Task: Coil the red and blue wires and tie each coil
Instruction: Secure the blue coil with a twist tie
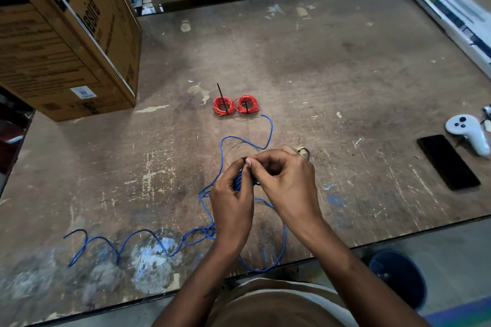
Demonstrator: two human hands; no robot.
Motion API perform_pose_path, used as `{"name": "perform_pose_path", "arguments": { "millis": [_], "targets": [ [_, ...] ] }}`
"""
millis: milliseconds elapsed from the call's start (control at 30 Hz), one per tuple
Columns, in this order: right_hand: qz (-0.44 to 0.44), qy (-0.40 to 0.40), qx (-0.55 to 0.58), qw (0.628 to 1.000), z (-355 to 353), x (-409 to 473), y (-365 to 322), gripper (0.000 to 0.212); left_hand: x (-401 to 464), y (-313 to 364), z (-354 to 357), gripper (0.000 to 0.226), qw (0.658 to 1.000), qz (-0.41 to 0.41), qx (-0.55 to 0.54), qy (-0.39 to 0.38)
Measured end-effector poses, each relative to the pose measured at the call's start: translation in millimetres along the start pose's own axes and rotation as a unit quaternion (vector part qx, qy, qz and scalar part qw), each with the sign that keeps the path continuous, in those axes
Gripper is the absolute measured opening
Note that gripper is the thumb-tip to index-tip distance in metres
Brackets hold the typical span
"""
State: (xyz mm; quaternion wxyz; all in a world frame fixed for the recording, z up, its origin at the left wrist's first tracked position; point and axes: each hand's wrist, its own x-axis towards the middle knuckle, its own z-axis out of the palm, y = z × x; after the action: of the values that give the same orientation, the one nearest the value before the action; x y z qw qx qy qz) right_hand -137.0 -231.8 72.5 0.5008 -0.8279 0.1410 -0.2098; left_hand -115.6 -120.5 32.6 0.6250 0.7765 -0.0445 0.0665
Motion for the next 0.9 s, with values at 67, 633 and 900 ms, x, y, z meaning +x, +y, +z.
{"name": "perform_pose_path", "arguments": {
  "millis": [67, 633, 900],
  "targets": [
    [0.000, 0.000, 0.000, 1.000, 1, 2, 2, 0.008, -1, 2, 0, 0.021, 1.000, 0.017, 0.008, -0.013],
    [0.210, -0.295, 0.159, 0.919, -13, 58, 1, 0.009, 5, -1, -24, 0.023, 0.981, 0.010, -0.029, -0.189],
    [0.278, -0.193, 0.249, 0.908, 11, 60, 10, 0.015, -3, 8, -35, 0.034, 0.968, 0.006, -0.054, -0.246]
  ]
}}
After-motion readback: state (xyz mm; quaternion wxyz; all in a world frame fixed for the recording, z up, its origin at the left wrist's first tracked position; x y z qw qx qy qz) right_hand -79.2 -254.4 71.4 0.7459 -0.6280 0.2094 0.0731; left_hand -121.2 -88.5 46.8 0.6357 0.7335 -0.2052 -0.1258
